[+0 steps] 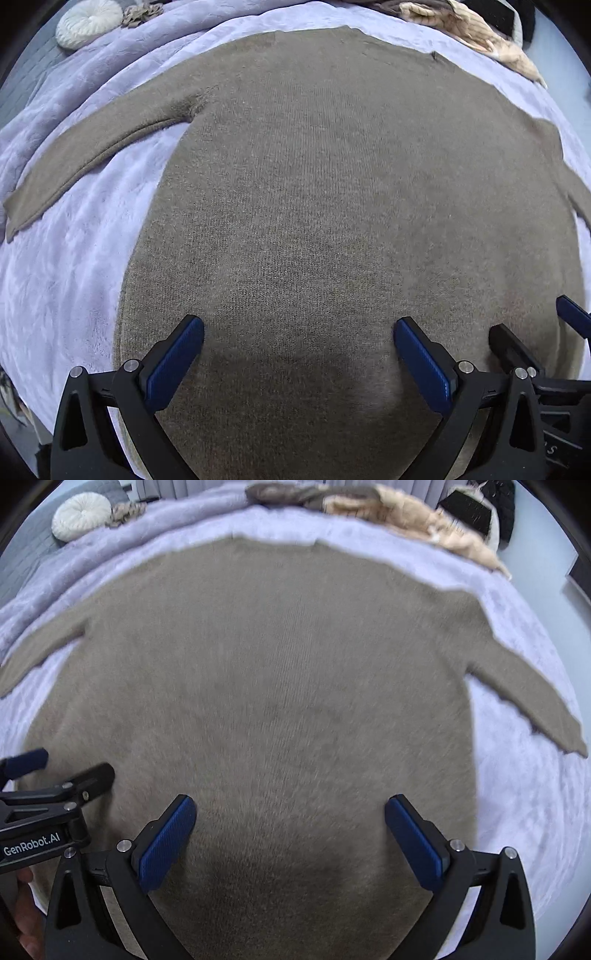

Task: Fold small clothes

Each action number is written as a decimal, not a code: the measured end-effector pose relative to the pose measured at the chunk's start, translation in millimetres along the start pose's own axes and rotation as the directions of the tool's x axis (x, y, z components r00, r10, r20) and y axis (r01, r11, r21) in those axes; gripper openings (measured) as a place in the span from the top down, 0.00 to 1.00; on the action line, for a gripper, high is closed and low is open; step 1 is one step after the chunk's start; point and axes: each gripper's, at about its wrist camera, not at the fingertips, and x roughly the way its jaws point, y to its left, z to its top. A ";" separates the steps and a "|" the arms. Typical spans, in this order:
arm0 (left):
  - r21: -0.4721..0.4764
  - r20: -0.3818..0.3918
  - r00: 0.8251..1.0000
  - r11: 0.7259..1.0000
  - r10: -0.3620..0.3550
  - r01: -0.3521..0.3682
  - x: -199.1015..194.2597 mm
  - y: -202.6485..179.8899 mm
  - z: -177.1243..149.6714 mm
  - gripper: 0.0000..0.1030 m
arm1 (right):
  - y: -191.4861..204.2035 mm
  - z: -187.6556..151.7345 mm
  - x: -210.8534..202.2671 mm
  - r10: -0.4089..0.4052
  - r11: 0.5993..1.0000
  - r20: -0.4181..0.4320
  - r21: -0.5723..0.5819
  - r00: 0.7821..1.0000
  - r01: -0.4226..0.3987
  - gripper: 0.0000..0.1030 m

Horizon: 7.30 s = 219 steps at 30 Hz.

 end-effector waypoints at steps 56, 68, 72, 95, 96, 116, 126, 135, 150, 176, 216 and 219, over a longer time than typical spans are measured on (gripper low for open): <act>0.053 0.110 0.994 0.998 0.022 -0.028 -51.0 -183.8 121.4 0.00 | -173.8 73.2 -63.1 -0.151 0.972 0.262 0.217 0.953 0.094 0.00; 0.124 0.096 0.995 0.992 -0.008 -0.004 -38.8 -251.3 137.2 0.00 | -232.4 67.4 -57.2 -0.202 0.948 0.238 0.291 0.950 0.128 0.00; 0.161 0.092 0.996 0.987 -0.014 -0.001 -34.1 -277.1 140.2 0.00 | -260.6 59.0 -49.8 -0.228 0.933 0.211 0.328 0.951 0.151 0.00; 0.193 0.068 0.998 0.981 -0.019 0.006 13.7 -332.7 175.0 0.00 | -478.5 21.1 23.9 -0.176 0.741 0.214 0.671 0.961 -0.013 0.48; 0.167 0.065 0.998 0.986 -0.028 0.017 15.4 -328.0 179.9 0.00 | -479.3 21.5 23.6 -0.169 0.745 0.221 0.667 0.961 -0.022 0.70; 0.209 0.038 0.999 0.978 -0.026 0.018 23.3 -325.6 187.4 0.00 | -468.8 -10.3 -36.5 -0.238 0.736 0.348 0.674 0.907 -0.065 0.94; 0.244 0.094 0.994 0.969 -0.053 0.029 -0.8 -274.0 150.4 0.00 | -406.2 30.7 -88.0 -0.258 0.797 0.385 0.603 0.886 -0.029 0.94; 0.215 0.103 0.989 0.973 -0.102 0.078 -7.0 -212.9 128.4 0.00 | -326.3 75.3 -104.2 -0.222 0.843 0.413 0.536 0.883 -0.038 0.94; 0.134 0.086 0.987 0.983 -0.138 0.125 1.8 -117.5 112.4 0.00 | -201.0 138.5 -110.3 -0.138 0.909 0.449 0.410 0.883 -0.066 0.94; -0.106 0.089 0.980 0.977 -0.177 0.186 12.1 47.2 70.3 0.00 | 47.7 203.7 -42.4 0.022 0.993 0.356 0.099 0.934 -0.061 0.94; -0.005 0.103 0.988 0.994 -0.111 0.112 29.7 -18.5 143.6 0.00 | -115.7 132.4 36.7 -0.048 0.991 0.153 0.134 0.987 0.027 0.37; 0.017 0.077 0.995 0.998 -0.064 0.063 38.9 -25.5 143.4 0.00 | -84.9 133.1 33.8 -0.010 0.999 0.167 0.036 0.986 0.004 0.31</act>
